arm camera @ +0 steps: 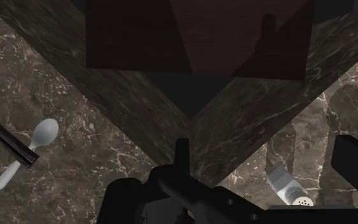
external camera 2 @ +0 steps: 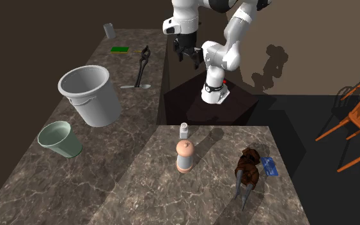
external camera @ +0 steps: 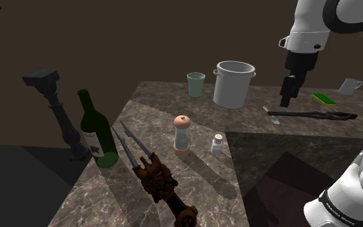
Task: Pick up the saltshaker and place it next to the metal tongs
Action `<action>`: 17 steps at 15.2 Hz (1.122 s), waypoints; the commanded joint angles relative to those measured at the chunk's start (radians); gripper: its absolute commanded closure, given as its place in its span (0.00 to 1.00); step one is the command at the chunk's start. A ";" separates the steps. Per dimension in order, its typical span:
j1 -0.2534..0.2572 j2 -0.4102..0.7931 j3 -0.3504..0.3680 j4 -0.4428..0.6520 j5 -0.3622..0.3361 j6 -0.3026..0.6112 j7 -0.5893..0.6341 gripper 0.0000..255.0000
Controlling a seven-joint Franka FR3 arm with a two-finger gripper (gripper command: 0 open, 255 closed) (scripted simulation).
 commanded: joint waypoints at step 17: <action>0.042 0.404 0.196 -0.039 0.080 0.547 0.200 0.00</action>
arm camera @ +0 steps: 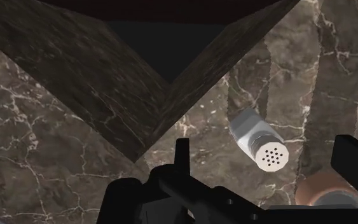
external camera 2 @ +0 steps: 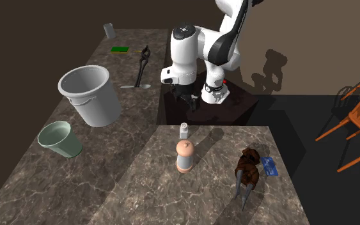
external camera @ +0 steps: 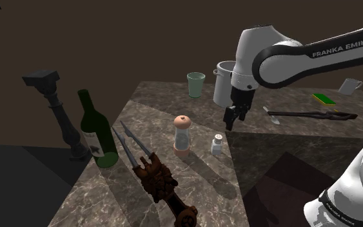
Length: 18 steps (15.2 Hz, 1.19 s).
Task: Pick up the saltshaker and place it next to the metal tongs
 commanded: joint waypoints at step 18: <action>0.004 0.232 0.067 0.004 -0.035 0.259 0.090 0.00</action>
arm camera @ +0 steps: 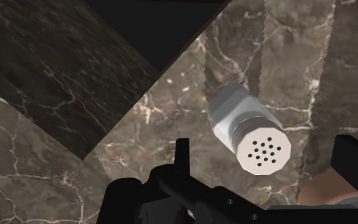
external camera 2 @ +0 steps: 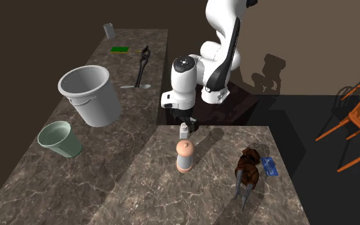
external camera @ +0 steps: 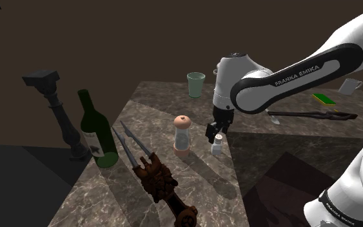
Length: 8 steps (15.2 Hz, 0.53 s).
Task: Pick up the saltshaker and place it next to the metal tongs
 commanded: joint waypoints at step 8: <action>0.000 0.000 0.000 0.000 0.000 0.000 0.000 1.00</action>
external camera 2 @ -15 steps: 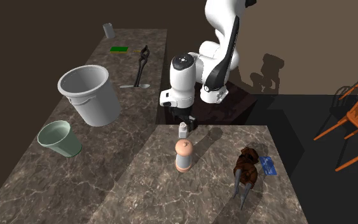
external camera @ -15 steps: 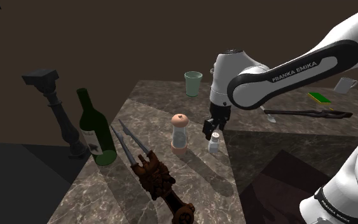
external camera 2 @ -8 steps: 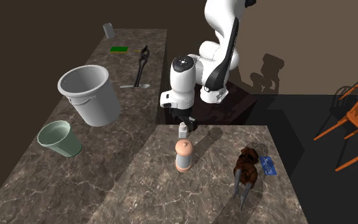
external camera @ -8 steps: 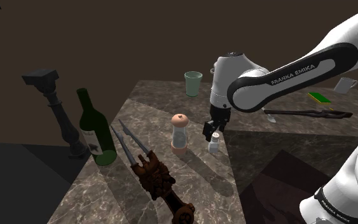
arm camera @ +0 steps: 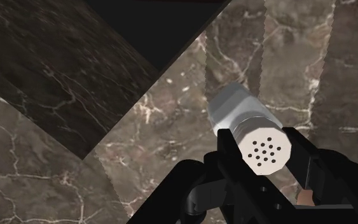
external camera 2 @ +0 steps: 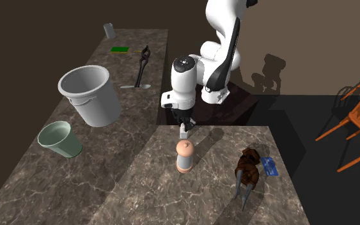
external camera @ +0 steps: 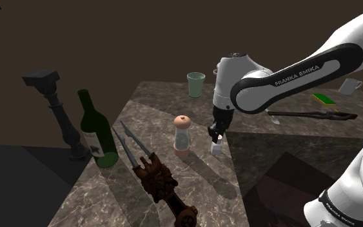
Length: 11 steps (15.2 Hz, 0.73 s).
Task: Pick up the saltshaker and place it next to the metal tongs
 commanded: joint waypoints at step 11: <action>0.001 -0.052 -0.008 0.050 0.011 -0.101 -0.009 1.00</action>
